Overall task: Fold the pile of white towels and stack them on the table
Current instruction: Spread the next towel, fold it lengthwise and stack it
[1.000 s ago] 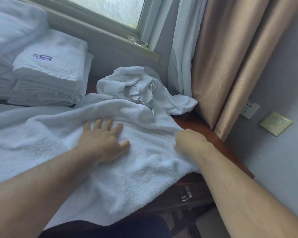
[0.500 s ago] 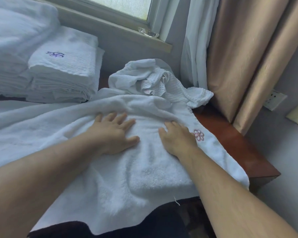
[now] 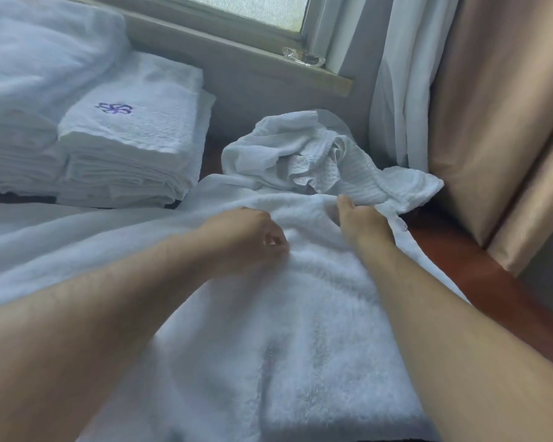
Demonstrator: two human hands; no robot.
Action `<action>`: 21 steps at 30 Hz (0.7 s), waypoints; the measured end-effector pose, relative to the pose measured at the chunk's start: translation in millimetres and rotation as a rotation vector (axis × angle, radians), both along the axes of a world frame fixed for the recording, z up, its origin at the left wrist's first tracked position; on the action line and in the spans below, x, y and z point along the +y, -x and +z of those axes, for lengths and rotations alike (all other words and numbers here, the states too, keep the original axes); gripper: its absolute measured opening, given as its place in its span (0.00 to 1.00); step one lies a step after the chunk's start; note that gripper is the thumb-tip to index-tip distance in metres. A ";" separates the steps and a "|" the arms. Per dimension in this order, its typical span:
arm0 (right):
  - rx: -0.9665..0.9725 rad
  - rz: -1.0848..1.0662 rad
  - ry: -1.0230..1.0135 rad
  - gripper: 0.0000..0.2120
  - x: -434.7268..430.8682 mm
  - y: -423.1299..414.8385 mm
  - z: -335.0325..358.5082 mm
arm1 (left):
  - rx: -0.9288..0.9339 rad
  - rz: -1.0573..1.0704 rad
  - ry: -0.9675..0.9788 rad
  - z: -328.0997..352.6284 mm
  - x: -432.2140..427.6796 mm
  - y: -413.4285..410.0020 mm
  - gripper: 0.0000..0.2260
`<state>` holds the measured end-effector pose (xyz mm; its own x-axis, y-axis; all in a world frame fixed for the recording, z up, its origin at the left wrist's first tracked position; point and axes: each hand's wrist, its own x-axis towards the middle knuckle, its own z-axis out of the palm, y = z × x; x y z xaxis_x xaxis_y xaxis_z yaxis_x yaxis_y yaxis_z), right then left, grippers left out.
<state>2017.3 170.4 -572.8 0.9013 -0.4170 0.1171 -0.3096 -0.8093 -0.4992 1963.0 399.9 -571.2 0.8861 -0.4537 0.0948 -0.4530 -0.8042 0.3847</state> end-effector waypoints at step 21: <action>-0.699 -0.154 -0.629 0.12 -43.7 -11.0 -12.4 | -0.107 0.197 -0.034 -27.5 -4.9 -32.0 0.37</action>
<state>2028.3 126.7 -585.1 0.6421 -0.6957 0.3220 0.1425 -0.3045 -0.9418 1995.0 395.1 -598.8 0.9437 -0.2771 0.1807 -0.3223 -0.8930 0.3141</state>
